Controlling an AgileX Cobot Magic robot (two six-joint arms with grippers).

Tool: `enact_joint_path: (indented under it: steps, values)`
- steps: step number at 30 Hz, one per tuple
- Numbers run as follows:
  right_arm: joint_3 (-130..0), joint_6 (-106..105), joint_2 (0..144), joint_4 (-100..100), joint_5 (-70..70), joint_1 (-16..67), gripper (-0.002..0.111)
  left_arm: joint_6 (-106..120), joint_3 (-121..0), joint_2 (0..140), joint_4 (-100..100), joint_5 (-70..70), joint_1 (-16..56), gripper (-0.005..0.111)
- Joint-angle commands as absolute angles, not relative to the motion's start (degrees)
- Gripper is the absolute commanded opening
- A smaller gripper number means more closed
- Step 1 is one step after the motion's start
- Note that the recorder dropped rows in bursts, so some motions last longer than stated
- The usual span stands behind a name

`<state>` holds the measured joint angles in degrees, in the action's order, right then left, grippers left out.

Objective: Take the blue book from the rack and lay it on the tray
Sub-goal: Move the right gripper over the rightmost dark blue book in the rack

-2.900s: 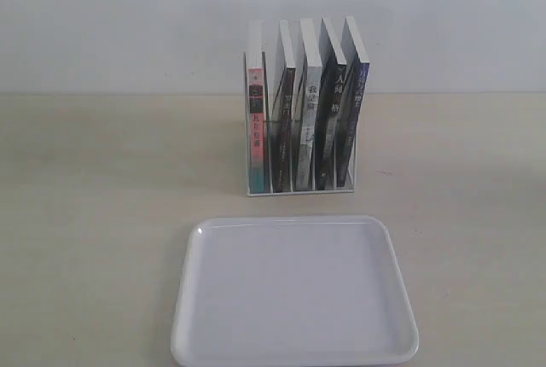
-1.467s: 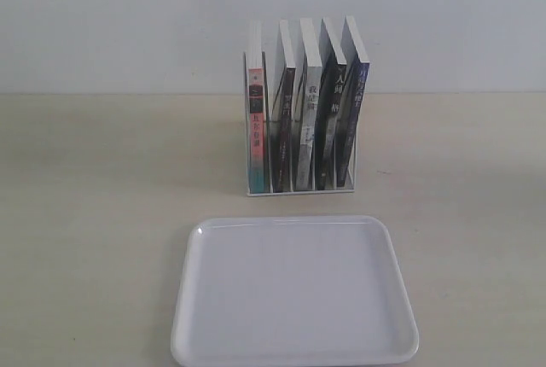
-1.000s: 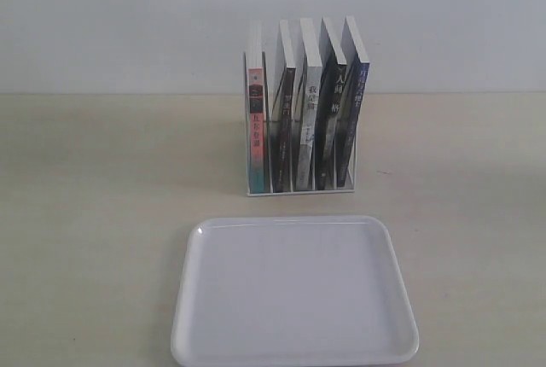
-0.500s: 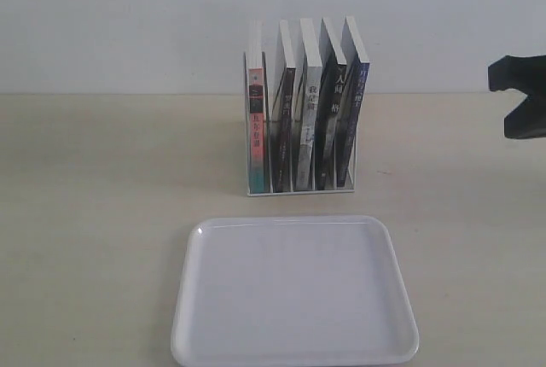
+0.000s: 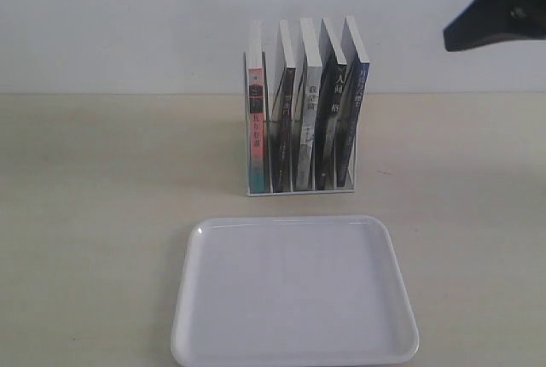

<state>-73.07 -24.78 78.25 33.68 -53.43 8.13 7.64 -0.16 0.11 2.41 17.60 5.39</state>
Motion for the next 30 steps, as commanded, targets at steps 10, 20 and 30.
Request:
enact_joint_path:
  steps: [10,20,30]
  values:
    - [-97.6,-3.4,97.6,10.7,-56.5,26.9,0.000,7.1,0.0,0.0,1.9,16.8,5.9,0.005]
    - [-111.0,9.1,110.0,-1.2,-57.8,26.9,0.047,7.1,0.0,0.0,1.9,16.8,5.9,0.005]
    - [-112.2,10.0,114.2,0.0,-54.3,23.8,0.039,7.1,0.0,0.0,1.9,16.8,5.9,0.005]
